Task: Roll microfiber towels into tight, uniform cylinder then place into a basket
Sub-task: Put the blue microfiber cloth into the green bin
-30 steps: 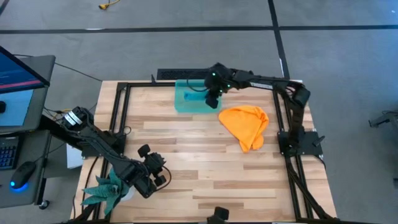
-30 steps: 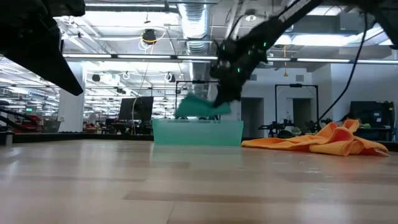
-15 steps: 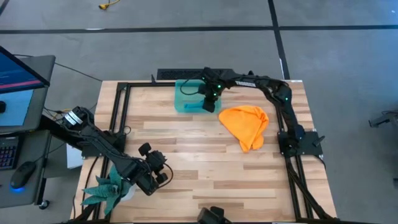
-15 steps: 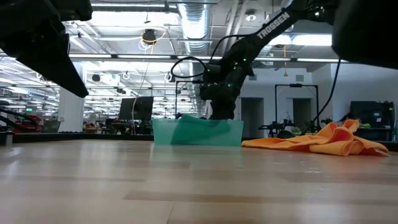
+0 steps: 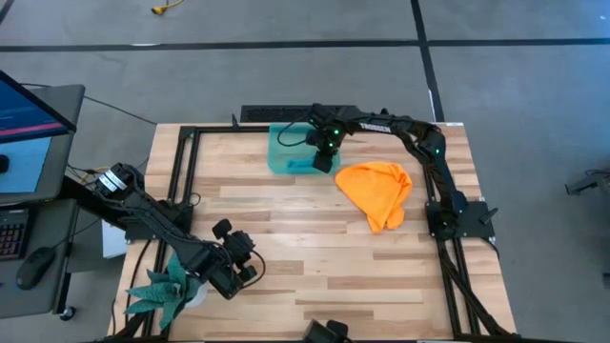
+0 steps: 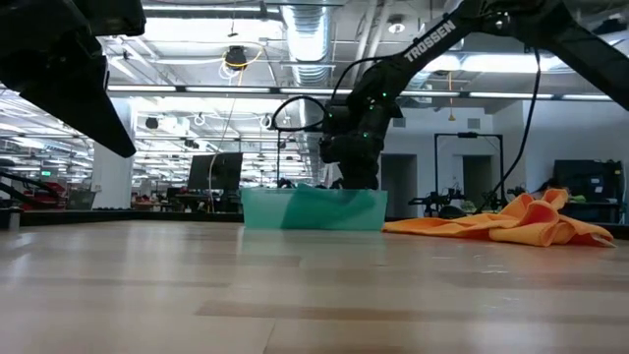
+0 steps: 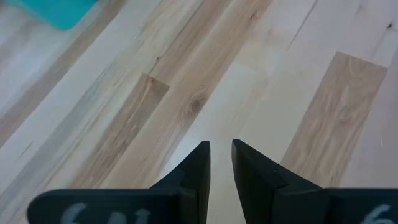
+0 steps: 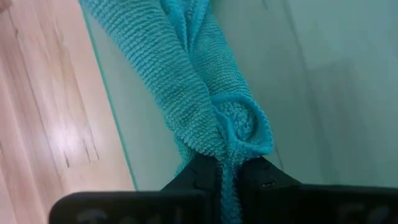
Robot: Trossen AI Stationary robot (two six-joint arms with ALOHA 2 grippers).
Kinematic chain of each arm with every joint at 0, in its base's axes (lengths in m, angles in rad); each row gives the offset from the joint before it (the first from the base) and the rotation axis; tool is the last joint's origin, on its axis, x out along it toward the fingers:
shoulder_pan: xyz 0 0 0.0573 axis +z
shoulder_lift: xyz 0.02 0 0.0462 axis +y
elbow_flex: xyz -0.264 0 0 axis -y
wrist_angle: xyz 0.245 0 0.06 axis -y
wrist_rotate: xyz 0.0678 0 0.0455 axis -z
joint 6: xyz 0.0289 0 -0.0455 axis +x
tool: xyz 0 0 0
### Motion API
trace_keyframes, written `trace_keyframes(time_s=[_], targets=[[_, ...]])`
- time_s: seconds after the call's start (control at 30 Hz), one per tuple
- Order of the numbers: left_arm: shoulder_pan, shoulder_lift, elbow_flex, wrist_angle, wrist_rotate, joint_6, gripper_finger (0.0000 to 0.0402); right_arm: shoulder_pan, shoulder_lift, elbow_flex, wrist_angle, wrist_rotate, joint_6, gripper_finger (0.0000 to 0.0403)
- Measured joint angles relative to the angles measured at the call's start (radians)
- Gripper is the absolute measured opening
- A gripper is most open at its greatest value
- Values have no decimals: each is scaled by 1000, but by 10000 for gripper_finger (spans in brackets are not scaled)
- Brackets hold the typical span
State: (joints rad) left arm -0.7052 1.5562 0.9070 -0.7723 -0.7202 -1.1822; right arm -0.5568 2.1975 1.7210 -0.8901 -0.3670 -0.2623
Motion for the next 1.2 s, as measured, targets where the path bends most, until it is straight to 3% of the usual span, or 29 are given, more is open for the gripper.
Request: trace_keyframes(time_s=[0.3, 0.8, 1.2], targets=[[0, 0, 0, 1, 1, 0, 59, 12, 0, 0, -6, 6, 1, 69], [0, 0, 0, 0, 2, 0, 59, 45, -10, 0, -67, 33, 0, 231], [0, 0, 0, -1, 3, 0, 59, 45, -40, 3, -165, 38, -26, 237]])
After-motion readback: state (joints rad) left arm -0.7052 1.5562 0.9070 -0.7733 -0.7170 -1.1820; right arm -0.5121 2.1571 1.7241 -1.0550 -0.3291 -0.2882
